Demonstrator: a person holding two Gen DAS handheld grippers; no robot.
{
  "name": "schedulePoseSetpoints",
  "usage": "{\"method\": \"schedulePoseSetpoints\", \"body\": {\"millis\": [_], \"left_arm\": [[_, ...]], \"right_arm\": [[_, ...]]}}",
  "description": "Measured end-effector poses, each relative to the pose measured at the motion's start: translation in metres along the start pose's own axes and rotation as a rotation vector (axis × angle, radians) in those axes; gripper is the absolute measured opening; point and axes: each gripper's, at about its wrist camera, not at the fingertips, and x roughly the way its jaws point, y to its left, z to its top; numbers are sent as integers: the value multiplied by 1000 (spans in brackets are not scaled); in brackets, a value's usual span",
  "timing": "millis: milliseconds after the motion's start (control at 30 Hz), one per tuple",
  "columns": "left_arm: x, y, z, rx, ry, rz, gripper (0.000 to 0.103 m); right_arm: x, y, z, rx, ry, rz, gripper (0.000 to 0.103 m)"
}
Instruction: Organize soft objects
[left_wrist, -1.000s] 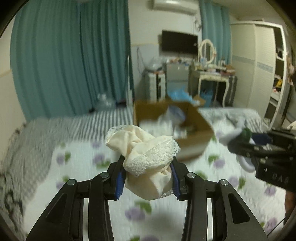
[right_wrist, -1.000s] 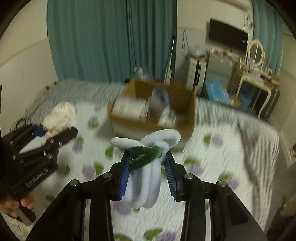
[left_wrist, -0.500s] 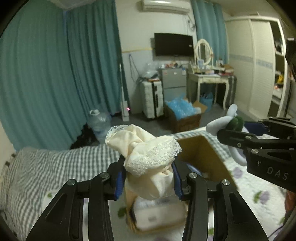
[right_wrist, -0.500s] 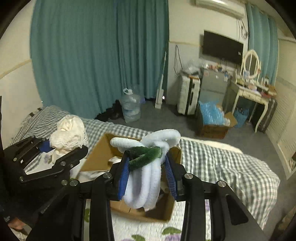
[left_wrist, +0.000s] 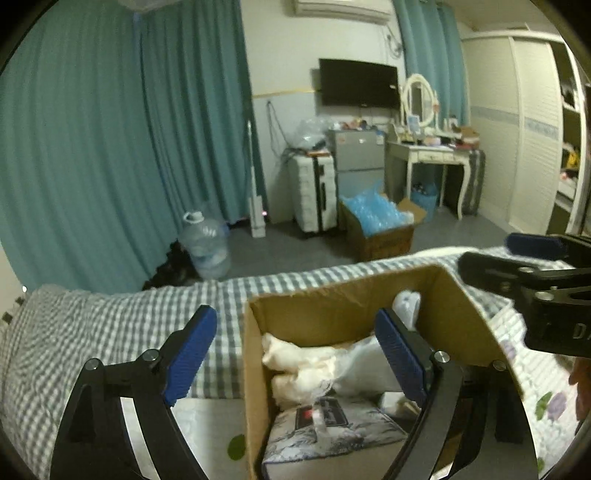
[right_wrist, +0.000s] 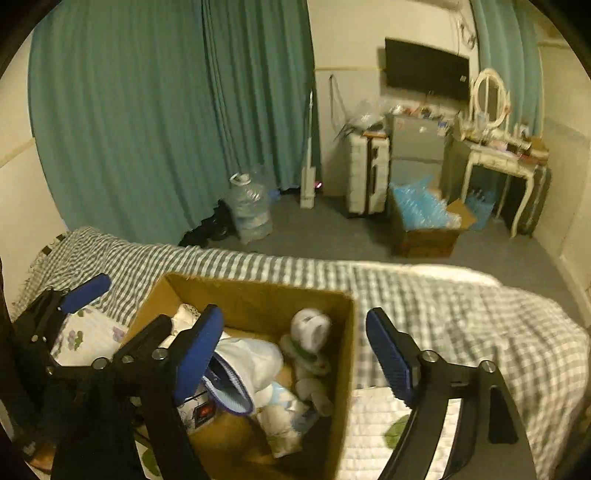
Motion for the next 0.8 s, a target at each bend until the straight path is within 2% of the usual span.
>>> {"method": "schedulePoseSetpoints", "body": {"millis": [100,133,200,233,300,467,567,667,800], "left_arm": [[-30,3,13,-11,-43,23,88],[-37,5,16,-16,-55,34,89],[-72,7,30,-32,-97,38,101],[-82,8,35,-41,-117,42,103],[-128,13,46,-63,-208,50,103],[-212,26,60,-70,-335,54,103],[-253,31,56,-63,-400,35,103],[-284,31,43,-45,-437,9,103],[-297,39,10,-79,-470,3,103]], "right_arm": [[-34,0,10,0,-45,-27,90],[-47,1,16,3,-62,-35,95],[-84,4,26,2,-109,-50,101],[-106,8,31,-5,-135,-59,103],[-145,16,36,-23,-186,-73,103],[-236,32,41,-47,-288,-112,103],[-283,42,32,-52,-351,-115,103],[-321,55,9,-65,-412,-74,103],[-335,71,-31,-91,-449,-72,103]]}}
